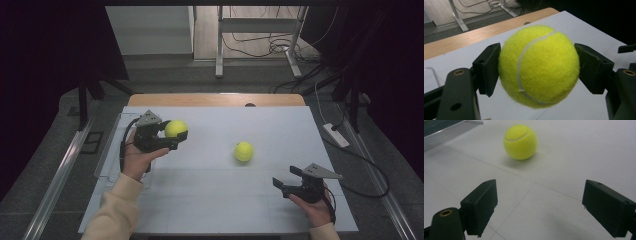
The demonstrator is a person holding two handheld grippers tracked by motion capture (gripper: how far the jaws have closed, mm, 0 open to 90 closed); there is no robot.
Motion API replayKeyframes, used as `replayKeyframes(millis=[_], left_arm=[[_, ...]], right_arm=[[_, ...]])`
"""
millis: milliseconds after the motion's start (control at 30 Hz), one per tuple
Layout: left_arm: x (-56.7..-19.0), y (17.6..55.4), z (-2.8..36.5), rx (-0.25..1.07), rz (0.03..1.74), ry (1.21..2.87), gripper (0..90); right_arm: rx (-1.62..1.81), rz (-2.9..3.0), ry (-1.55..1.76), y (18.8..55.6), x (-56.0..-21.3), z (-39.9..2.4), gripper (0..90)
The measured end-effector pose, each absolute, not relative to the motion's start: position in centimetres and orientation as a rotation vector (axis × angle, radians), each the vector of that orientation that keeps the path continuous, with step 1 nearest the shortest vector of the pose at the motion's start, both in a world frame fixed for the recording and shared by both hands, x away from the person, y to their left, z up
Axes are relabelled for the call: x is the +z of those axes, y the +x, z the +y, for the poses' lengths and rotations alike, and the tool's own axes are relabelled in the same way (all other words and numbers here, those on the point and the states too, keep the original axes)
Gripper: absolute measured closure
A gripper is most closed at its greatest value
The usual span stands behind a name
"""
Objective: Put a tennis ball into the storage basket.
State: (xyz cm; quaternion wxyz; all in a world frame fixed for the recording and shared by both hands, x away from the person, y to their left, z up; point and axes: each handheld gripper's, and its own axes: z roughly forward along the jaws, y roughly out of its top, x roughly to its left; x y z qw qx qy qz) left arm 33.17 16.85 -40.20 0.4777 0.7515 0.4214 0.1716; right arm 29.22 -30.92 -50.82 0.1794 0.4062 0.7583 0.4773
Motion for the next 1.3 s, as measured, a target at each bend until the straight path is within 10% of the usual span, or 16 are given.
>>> replayKeyframes(millis=[1300], left_arm=[[-39.8,35.7,20.1,0.483,1.167,1.823,27.1]], right_arm=[[1.344,2.136,1.157,29.0,-50.8,-31.3,12.9]])
